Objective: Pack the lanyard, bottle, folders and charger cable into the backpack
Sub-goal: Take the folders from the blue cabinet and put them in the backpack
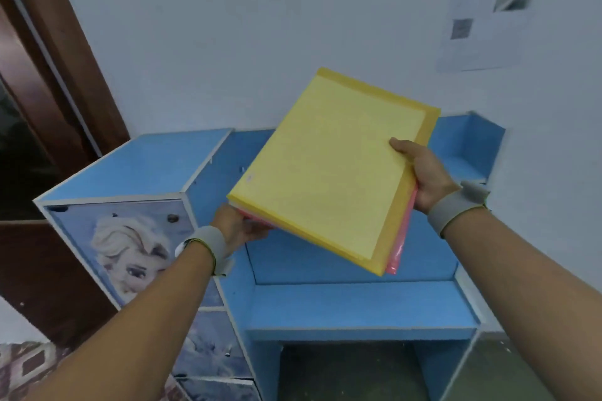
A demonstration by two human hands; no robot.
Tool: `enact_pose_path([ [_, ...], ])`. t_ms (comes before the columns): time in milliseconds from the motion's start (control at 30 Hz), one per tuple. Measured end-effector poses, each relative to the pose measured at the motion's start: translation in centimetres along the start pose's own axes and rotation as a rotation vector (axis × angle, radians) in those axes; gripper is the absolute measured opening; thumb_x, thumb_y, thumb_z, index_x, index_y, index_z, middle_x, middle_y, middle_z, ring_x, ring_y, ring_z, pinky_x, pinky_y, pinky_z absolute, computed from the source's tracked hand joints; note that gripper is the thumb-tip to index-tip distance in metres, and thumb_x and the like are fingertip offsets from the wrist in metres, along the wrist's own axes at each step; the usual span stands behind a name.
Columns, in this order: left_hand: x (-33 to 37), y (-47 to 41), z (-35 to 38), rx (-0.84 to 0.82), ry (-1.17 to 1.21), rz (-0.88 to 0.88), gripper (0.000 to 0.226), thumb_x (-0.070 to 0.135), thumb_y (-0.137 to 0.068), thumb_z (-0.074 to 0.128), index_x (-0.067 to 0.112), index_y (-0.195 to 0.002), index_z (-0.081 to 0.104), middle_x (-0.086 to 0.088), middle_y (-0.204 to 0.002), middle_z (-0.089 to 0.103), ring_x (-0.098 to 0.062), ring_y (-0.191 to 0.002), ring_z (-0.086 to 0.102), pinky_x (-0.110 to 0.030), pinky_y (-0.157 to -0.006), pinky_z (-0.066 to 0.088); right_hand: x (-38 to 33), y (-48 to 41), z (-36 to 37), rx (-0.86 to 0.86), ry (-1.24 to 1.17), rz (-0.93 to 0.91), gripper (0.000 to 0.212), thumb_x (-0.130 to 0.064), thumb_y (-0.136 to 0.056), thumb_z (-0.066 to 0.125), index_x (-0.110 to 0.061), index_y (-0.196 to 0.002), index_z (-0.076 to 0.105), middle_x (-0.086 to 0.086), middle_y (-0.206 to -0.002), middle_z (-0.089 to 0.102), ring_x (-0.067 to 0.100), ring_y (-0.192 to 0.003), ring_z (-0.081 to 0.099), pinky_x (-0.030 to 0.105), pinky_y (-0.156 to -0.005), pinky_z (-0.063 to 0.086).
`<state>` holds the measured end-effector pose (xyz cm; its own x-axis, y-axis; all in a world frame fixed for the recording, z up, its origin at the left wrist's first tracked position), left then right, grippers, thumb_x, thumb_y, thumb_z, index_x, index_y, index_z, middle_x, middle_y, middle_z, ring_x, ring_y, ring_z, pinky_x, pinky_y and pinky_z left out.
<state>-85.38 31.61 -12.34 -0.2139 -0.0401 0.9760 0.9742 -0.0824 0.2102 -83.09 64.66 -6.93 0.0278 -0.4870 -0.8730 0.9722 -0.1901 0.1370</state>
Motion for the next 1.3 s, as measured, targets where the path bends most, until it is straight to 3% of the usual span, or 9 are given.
enact_pose_path([
  [100, 0.1, -0.7, 9.3, -0.198, 0.147, -0.125, 0.072, 0.067, -0.096, 0.022, 0.016, -0.100, 0.072, -0.014, -0.092, 0.074, -0.029, -0.072, 0.070, -0.036, -0.058, 0.057, -3.3, 1.4, -8.6, 0.103, 0.043, -0.029, 0.047, -0.029, -0.081, 0.074, -0.012, -0.124, 0.063, 0.013, -0.116, 0.072, 0.033, -0.103, 0.070, 0.051, -0.089, 0.056],
  [200, 0.6, -0.9, 19.5, -0.388, 0.070, -0.173, 0.077, 0.077, -0.087, 0.030, 0.015, -0.098, 0.074, -0.014, -0.099, 0.074, -0.030, -0.076, 0.072, -0.040, -0.070, 0.055, -6.3, 4.0, -16.2, 0.170, 0.101, -0.058, 0.045, -0.030, -0.082, 0.072, -0.012, -0.123, 0.065, 0.013, -0.115, 0.072, 0.033, -0.104, 0.070, 0.049, -0.089, 0.056],
  [400, 1.7, 1.8, 38.1, -0.741, -0.182, -0.043, 0.046, 0.051, -0.092, 0.055, 0.018, -0.122, 0.067, -0.006, -0.115, 0.072, -0.020, -0.095, 0.071, -0.036, -0.084, 0.055, -10.9, 10.3, -28.9, 0.328, 0.147, -0.128, 0.043, -0.029, -0.083, 0.072, -0.010, -0.121, 0.065, 0.011, -0.110, 0.074, 0.028, -0.095, 0.073, 0.042, -0.083, 0.058],
  [567, -0.3, 4.4, 51.8, -0.951, -0.278, 0.023, 0.043, 0.035, -0.091, 0.065, 0.011, -0.127, 0.061, -0.015, -0.120, 0.069, -0.032, -0.106, 0.068, -0.047, -0.088, 0.057, -13.4, 18.0, -38.9, 0.550, 0.119, -0.218, 0.036, -0.027, -0.088, 0.068, -0.010, -0.120, 0.064, 0.009, -0.103, 0.076, 0.026, -0.090, 0.074, 0.038, -0.076, 0.060],
  [733, -1.7, 8.3, 62.2, -1.034, -0.243, 0.196, 0.025, 0.032, -0.089, 0.069, 0.020, -0.111, 0.067, -0.008, -0.109, 0.074, -0.030, -0.097, 0.071, -0.051, -0.085, 0.057, -13.6, 25.2, -45.8, 0.821, 0.082, -0.305, 0.054, -0.044, -0.081, 0.074, -0.013, -0.124, 0.065, 0.008, -0.113, 0.074, 0.027, -0.103, 0.071, 0.039, -0.087, 0.057],
  [867, -2.3, 10.1, 68.7, -1.110, -0.119, 0.151, 0.031, 0.032, -0.089, 0.070, 0.020, -0.117, 0.065, -0.005, -0.110, 0.073, -0.027, -0.098, 0.071, -0.049, -0.082, 0.058, -13.3, 30.7, -47.7, 0.909, 0.052, -0.335, 0.041, -0.043, -0.091, 0.062, -0.014, -0.120, 0.066, 0.006, -0.111, 0.074, 0.022, -0.099, 0.071, 0.040, -0.093, 0.053],
  [1100, -6.1, 16.3, 78.3, -1.269, -0.015, -0.048, 0.041, 0.034, -0.090, 0.069, 0.023, -0.128, 0.060, -0.002, -0.117, 0.071, -0.026, -0.102, 0.070, -0.050, -0.082, 0.058, -11.3, 40.9, -48.4, 1.119, -0.114, -0.494, 0.050, -0.051, -0.094, 0.053, -0.014, -0.126, 0.062, 0.008, -0.106, 0.068, 0.024, -0.093, 0.064, 0.040, -0.089, 0.049],
  [1167, -8.3, 20.1, 80.0, -1.335, -0.044, -0.116, 0.041, 0.034, -0.089, 0.069, 0.022, -0.128, 0.060, -0.002, -0.116, 0.071, -0.026, -0.101, 0.070, -0.050, -0.082, 0.058, -10.6, 44.7, -47.9, 1.191, -0.203, -0.620, 0.050, -0.050, -0.091, 0.058, -0.013, -0.125, 0.062, 0.008, -0.103, 0.066, 0.024, -0.091, 0.063, 0.041, -0.091, 0.047],
  [1300, -12.6, 30.1, 81.2, -1.470, -0.123, -0.227, 0.039, 0.034, -0.090, 0.067, 0.018, -0.125, 0.060, -0.004, -0.112, 0.071, -0.026, -0.095, 0.071, -0.045, -0.074, 0.060, -6.1, 54.3, -45.7, 1.375, -0.564, -0.941, 0.048, -0.039, -0.083, 0.072, -0.011, -0.119, 0.058, 0.004, -0.084, 0.063, 0.018, -0.066, 0.065, 0.032, -0.070, 0.054],
])
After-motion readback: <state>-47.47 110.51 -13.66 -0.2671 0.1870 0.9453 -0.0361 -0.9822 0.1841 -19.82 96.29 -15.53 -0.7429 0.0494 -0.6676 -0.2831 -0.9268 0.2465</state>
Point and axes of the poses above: each hand's wrist, its own y-axis away from the middle knuckle, its own z-axis out of the palm, x = y × z, the point moved 8 cm from there along -y, towards the middle knuckle
